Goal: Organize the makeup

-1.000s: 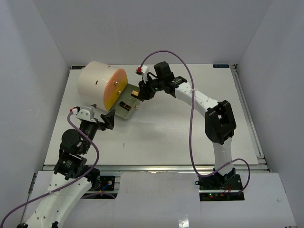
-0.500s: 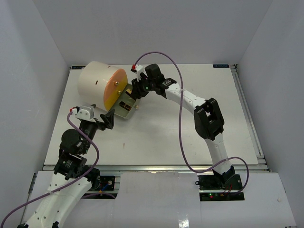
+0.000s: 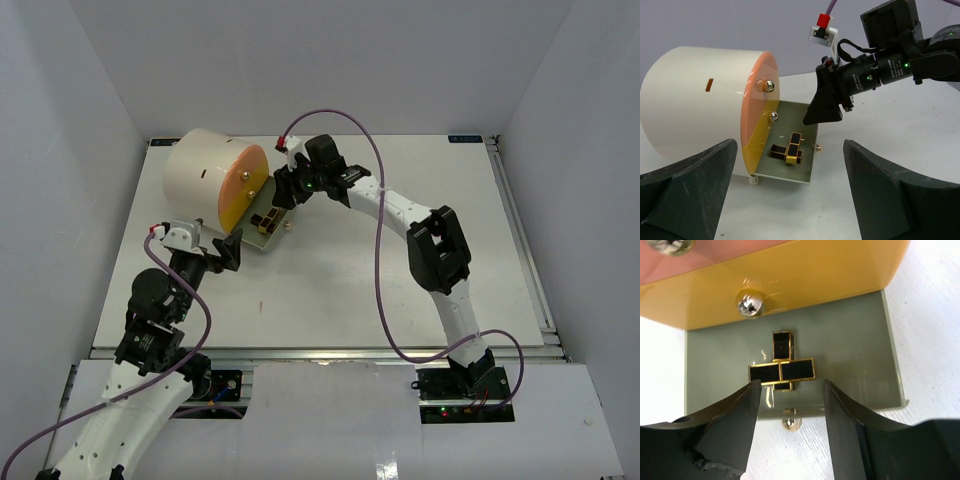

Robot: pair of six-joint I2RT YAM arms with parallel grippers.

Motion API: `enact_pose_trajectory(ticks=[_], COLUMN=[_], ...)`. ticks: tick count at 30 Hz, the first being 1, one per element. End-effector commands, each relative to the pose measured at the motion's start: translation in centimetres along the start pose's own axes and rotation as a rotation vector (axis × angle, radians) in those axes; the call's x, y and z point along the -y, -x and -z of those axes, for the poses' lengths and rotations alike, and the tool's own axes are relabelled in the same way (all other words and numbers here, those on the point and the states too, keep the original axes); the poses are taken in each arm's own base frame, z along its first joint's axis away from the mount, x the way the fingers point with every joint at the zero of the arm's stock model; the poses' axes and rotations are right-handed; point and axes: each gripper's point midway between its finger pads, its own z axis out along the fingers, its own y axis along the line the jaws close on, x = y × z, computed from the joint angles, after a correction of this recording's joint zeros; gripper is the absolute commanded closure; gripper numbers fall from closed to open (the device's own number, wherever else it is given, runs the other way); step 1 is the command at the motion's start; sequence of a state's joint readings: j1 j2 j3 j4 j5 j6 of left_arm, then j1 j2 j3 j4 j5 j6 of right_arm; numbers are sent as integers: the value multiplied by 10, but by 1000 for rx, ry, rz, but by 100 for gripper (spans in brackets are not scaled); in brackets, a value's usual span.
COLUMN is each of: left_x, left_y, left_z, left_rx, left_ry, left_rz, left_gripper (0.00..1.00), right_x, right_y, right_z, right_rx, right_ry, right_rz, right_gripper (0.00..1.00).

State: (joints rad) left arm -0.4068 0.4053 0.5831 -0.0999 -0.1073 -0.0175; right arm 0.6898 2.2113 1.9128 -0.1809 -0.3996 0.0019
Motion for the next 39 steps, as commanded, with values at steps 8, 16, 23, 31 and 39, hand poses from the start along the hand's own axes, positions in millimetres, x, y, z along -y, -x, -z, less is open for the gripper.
enact_pose_trajectory(ticks=[8,16,23,31,39], left_x=[25,-28,-146,-200,-180], left_y=[31,64,34,-10,-58], left_z=[-77,-175,-198,-200,-198], left_rx=[-156,-283,-337,-378,-482], left_ry=[-71,11,164,221,94], left_rz=[78,163,396,465,533], left_gripper=[29,53,22,12,13], right_x=[-25,-18,9,59,56], right_y=[0,-13,-25,-54,-70], right_z=[100,106,87,70,33], right_rx=[98,101,32,-47,-83], right_ry=[25,-12,-138,-432,-382], right_rz=[264,171,30,-164,-292], right_gripper=[92,92,92,92,92])
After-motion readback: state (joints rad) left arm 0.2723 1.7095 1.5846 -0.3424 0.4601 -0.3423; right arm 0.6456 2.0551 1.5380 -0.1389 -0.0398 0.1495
